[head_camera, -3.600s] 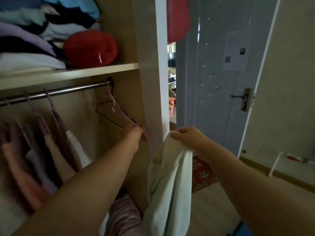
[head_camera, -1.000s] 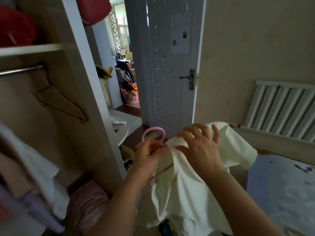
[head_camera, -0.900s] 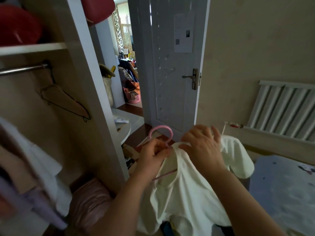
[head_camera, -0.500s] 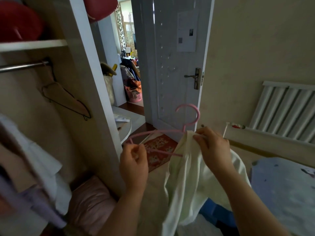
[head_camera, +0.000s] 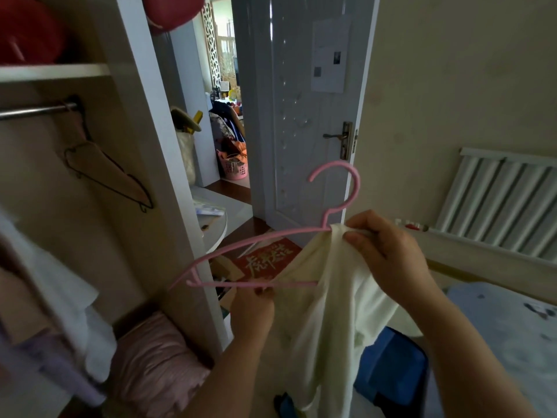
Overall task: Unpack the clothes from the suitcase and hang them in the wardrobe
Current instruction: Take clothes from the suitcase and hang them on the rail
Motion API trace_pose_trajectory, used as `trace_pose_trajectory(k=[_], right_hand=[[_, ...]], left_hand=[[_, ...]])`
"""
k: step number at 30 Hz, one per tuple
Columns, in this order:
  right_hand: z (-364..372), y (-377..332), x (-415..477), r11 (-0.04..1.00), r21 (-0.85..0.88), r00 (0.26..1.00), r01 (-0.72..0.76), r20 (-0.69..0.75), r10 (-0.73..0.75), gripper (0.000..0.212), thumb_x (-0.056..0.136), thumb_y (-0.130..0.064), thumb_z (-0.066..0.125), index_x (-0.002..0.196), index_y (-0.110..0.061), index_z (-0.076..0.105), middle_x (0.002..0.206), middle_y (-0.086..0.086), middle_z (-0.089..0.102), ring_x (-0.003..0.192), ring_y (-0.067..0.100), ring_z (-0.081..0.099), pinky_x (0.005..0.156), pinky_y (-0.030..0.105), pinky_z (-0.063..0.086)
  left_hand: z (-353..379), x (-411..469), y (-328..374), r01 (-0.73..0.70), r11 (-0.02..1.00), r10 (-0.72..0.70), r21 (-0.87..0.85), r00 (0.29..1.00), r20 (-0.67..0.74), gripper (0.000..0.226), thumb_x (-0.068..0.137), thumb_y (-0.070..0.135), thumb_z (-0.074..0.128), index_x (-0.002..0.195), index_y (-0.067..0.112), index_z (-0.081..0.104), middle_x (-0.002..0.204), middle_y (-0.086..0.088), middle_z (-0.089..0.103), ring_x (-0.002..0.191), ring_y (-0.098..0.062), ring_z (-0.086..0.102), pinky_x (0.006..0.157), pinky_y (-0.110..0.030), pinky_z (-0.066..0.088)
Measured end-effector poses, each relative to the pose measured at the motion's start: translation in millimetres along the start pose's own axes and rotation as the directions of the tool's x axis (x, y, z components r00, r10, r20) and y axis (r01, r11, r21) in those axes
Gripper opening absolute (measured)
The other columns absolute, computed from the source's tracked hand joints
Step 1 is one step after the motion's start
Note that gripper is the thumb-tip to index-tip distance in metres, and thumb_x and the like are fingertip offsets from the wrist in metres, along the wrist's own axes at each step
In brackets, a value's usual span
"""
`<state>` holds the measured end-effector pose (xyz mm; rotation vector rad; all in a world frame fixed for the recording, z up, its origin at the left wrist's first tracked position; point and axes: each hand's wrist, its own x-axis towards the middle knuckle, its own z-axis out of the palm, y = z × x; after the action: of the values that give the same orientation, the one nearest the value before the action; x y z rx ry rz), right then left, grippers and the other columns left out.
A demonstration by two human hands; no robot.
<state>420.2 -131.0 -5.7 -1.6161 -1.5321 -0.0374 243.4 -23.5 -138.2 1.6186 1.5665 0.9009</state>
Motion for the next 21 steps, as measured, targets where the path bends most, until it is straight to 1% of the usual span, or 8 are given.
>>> trace_pose_trajectory(k=[2, 4, 7, 9, 11, 14, 17, 21], right_hand=[[-9, 10, 0, 0.999, -0.002, 0.998, -0.042, -0.038, 0.042, 0.003, 0.091, -0.026, 0.056, 0.091, -0.029, 0.057, 0.08, -0.017, 0.06, 0.074, -0.003, 0.055, 0.06, 0.011, 0.035], [-17, 22, -3, 0.997, -0.022, 0.994, -0.079, -0.072, 0.077, 0.003, 0.091, -0.028, 0.057, 0.09, -0.03, 0.056, 0.08, -0.015, 0.059, 0.073, -0.001, 0.054, 0.06, 0.015, 0.035], [-21, 36, -11, 0.994, -0.049, 0.991, -0.096, -0.099, 0.09, 0.005, 0.09, -0.026, 0.06, 0.088, -0.03, 0.057, 0.077, -0.02, 0.058, 0.07, 0.004, 0.055, 0.062, 0.01, 0.037], [-22, 42, -15, 0.993, -0.05, 0.991, -0.109, -0.089, 0.104, 0.008, 0.089, -0.021, 0.061, 0.089, -0.028, 0.059, 0.077, -0.023, 0.057, 0.07, 0.001, 0.056, 0.063, 0.007, 0.038], [-21, 48, -18, 0.991, -0.05, 0.989, -0.125, -0.08, 0.121, 0.008, 0.088, -0.019, 0.062, 0.088, -0.028, 0.06, 0.078, -0.024, 0.058, 0.072, -0.003, 0.056, 0.062, 0.009, 0.037], [-17, 55, -20, 0.991, -0.048, 0.99, -0.123, -0.078, 0.119, 0.008, 0.089, -0.019, 0.063, 0.087, -0.027, 0.061, 0.077, -0.024, 0.058, 0.072, -0.005, 0.057, 0.061, 0.009, 0.038], [-13, 56, -21, 0.993, -0.025, 0.987, -0.112, -0.114, 0.109, 0.013, 0.09, -0.018, 0.062, 0.086, -0.029, 0.058, 0.077, -0.024, 0.057, 0.071, -0.001, 0.057, 0.062, 0.011, 0.038], [-12, 55, -23, 0.989, -0.051, 0.976, -0.14, -0.178, 0.129, 0.013, 0.089, -0.017, 0.061, 0.088, -0.03, 0.057, 0.082, -0.013, 0.057, 0.077, 0.016, 0.055, 0.078, 0.038, 0.042]], left_hand=[[-7, 2, 1, 0.069, 0.998, -0.069, -0.002, 0.998, 0.007, 0.012, 0.089, 0.015, 0.055, 0.085, 0.017, 0.066, 0.081, 0.005, 0.064, 0.081, -0.019, 0.061, 0.064, -0.025, 0.043], [-15, 6, 5, 0.252, 0.926, -0.226, -0.28, 0.966, 0.123, 0.01, 0.087, 0.008, 0.057, 0.085, 0.01, 0.067, 0.077, -0.005, 0.065, 0.074, -0.022, 0.063, 0.063, -0.03, 0.05], [-29, 7, 11, 0.552, 0.535, -0.323, -0.64, 0.833, 0.448, 0.012, 0.086, -0.002, 0.057, 0.093, 0.003, 0.064, 0.09, -0.016, 0.069, 0.081, -0.027, 0.065, 0.068, -0.036, 0.057], [-38, 11, 12, 0.59, 0.367, -0.295, -0.719, 0.807, 0.512, 0.016, 0.084, -0.003, 0.057, 0.099, 0.0, 0.064, 0.094, -0.018, 0.07, 0.083, -0.029, 0.066, 0.06, -0.033, 0.059], [-46, 14, 13, 0.573, 0.279, -0.281, -0.77, 0.816, 0.505, 0.015, 0.086, -0.001, 0.055, 0.099, -0.001, 0.063, 0.084, -0.018, 0.072, 0.082, -0.029, 0.066, 0.056, -0.032, 0.06], [-54, 17, 16, 0.538, 0.322, -0.29, -0.779, 0.839, 0.46, 0.012, 0.09, 0.0, 0.051, 0.095, 0.0, 0.062, 0.079, -0.017, 0.07, 0.081, -0.027, 0.064, 0.061, -0.034, 0.059], [-60, 23, 18, 0.474, 0.493, -0.282, -0.73, 0.88, 0.381, 0.014, 0.092, 0.0, 0.051, 0.094, 0.002, 0.064, 0.091, -0.016, 0.065, 0.084, -0.026, 0.062, 0.072, -0.035, 0.054], [-67, 31, 15, 0.378, 0.712, -0.257, -0.592, 0.925, 0.281, 0.02, 0.088, -0.001, 0.057, 0.107, 0.0, 0.066, 0.096, -0.017, 0.068, 0.078, -0.023, 0.066, 0.052, -0.025, 0.053]])
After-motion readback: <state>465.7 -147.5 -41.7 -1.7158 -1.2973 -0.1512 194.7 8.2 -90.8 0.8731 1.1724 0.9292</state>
